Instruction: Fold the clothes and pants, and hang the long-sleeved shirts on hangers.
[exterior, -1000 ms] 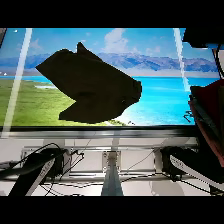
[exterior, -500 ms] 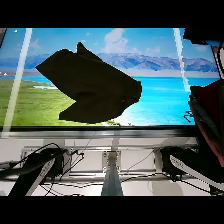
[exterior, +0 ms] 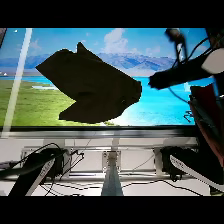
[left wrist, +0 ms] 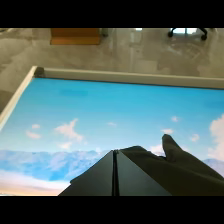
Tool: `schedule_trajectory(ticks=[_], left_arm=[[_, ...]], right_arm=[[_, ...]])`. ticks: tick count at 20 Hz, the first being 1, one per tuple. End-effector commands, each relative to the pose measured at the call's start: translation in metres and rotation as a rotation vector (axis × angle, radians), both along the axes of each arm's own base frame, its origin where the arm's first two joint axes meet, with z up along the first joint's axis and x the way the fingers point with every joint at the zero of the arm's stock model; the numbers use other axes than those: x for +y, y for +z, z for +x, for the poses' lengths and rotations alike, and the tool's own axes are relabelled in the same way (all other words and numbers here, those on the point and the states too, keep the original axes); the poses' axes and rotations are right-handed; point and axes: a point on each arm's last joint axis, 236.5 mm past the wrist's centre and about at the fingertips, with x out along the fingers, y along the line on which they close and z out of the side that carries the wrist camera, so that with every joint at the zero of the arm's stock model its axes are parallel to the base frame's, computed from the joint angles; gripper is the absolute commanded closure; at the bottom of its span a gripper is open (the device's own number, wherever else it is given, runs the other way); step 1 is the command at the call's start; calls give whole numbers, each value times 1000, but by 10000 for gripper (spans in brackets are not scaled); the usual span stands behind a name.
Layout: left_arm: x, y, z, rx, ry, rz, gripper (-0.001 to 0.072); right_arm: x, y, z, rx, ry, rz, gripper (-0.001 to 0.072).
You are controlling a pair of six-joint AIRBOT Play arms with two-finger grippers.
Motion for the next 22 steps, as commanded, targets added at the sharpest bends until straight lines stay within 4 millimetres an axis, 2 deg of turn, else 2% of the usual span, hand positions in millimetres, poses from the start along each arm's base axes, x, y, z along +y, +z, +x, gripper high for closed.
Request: schedule_trajectory(ticks=[1,2,3,4,5,7,10,13,15,16,17,19,22], left_arm=[[0,0,0,1,1,1,704],[0,0,0,1,1,1,704],[0,0,0,1,1,1,704],[0,0,0,0,1,1,704],[0,0,0,0,1,1,704],[0,-2,2,5,1,1,701],[0,-9,10,27,1,2,695],[0,-16,18,48,1,3,696],[0,-19,21,57,1,3,696],[0,-19,22,58,1,3,696],[-1,-19,23,55,0,3,695],[-1,-20,26,56,-1,4,696],[-1,-25,32,70,-1,4,696]], right_arm=[[49,-73,-34,206,-103,232,703],[58,-95,-44,268,-169,252,641],[65,-115,-55,313,-228,257,458],[71,-133,-67,348,-271,249,238],[78,-146,-78,368,-298,240,156],[93,-164,-91,401,-372,237,156],[120,-183,-88,425,-460,268,159],[135,-209,-97,557,-537,261,165],[140,-214,-85,547,-562,271,183],[143,-211,-74,513,-562,286,295],[145,-208,-63,476,-572,301,331],[145,-207,-45,456,-629,324,332],[136,-219,-43,521,-694,305,336]])
